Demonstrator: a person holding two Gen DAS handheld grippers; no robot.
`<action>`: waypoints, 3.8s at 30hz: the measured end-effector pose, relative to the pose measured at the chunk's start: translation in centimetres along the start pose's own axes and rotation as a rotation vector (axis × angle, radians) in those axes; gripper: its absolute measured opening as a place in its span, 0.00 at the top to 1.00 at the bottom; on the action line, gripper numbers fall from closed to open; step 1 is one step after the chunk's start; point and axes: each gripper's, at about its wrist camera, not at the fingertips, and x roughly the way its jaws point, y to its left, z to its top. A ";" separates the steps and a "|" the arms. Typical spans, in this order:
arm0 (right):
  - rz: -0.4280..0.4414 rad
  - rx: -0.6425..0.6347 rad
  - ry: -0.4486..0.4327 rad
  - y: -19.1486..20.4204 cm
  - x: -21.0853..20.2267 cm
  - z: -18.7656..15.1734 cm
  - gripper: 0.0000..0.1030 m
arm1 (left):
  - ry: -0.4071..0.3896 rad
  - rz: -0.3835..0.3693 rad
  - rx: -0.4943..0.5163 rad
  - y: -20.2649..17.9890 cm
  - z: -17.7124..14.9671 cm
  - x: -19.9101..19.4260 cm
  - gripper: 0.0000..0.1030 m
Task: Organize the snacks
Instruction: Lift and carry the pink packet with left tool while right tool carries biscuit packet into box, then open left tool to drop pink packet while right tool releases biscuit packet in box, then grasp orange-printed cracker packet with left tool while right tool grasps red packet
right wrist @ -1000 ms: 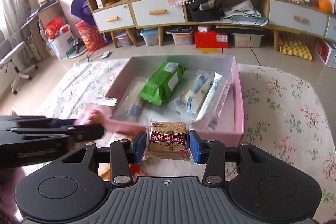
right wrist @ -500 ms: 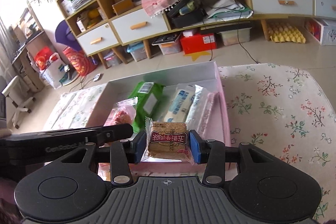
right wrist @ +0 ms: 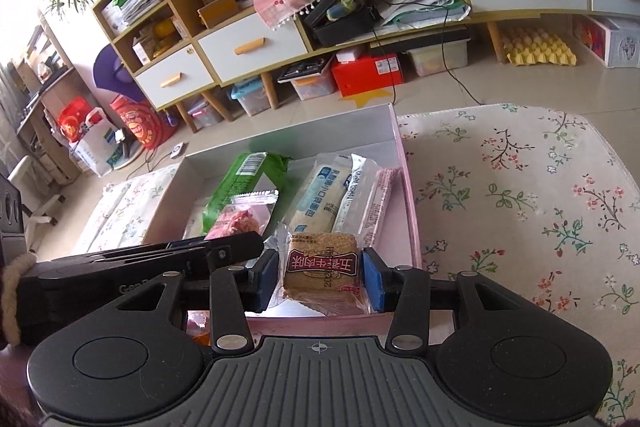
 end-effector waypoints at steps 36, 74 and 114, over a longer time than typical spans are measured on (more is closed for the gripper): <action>0.063 -0.095 0.021 2.7 -7.1 -2.8 0.20 | 0.043 0.080 -0.022 1.5 -2.4 -6.7 0.14; 0.032 -0.244 0.105 6.6 -4.8 -8.1 0.10 | 0.106 0.237 0.014 6.3 -8.6 -10.4 0.01; -0.091 -0.222 0.188 6.3 -0.4 -8.9 0.12 | 0.148 0.285 0.071 8.2 -8.5 -8.0 0.29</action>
